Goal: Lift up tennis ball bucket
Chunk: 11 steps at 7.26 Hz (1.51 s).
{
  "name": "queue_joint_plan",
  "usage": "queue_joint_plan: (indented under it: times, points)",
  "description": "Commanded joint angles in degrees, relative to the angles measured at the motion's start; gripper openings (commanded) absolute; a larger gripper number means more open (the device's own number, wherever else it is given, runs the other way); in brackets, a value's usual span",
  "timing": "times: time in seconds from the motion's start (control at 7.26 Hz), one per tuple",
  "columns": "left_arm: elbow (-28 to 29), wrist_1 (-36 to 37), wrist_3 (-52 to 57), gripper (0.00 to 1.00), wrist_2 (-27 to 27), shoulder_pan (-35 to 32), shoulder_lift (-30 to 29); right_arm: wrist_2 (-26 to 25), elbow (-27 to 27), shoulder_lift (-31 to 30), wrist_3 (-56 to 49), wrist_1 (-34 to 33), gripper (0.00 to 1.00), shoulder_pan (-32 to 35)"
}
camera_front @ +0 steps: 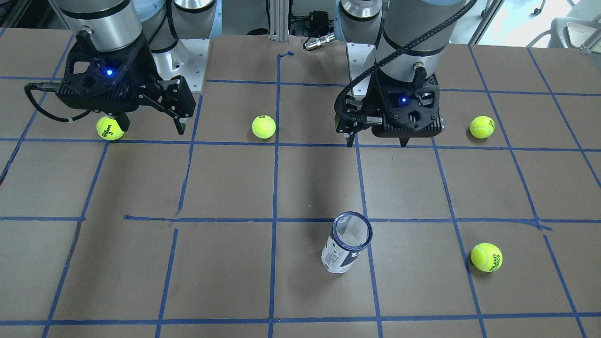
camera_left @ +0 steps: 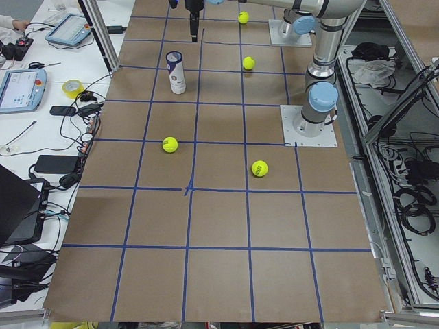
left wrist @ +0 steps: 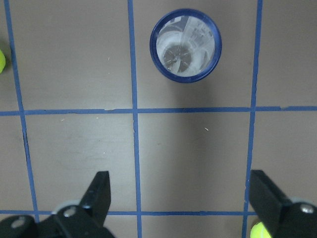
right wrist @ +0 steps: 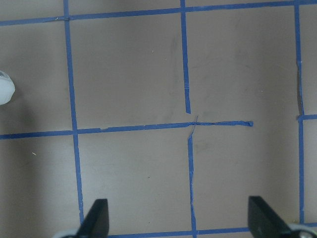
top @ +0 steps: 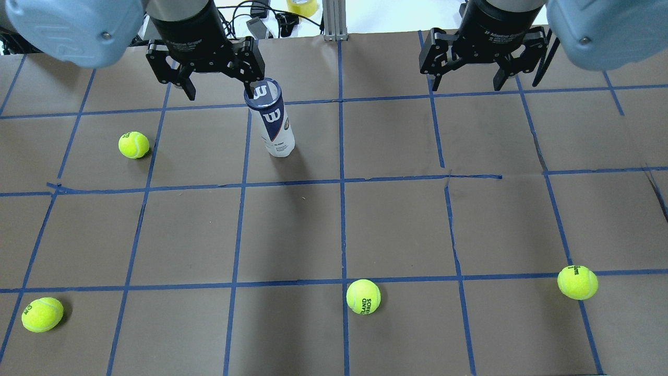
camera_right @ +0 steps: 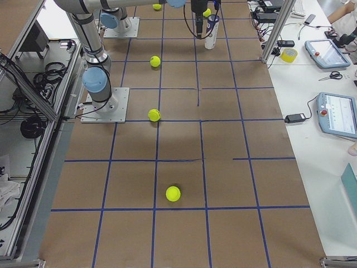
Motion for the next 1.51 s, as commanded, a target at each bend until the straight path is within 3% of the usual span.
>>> queue_joint_plan:
  times: [0.0,0.55,1.38]
  points:
    - [-4.3,-0.1,0.6,1.0,-0.3,1.7,2.9,0.2,0.1,0.0,0.0,0.0,1.0,0.0]
    - [-6.7,0.1,11.7,1.0,-0.6,7.4,6.2,-0.2,0.1,0.0,-0.1,0.0,1.0,0.0]
    - [-8.2,-0.3,11.4,1.0,-2.7,8.6,7.2,-0.2,0.1,0.0,0.0,0.0,1.0,-0.1]
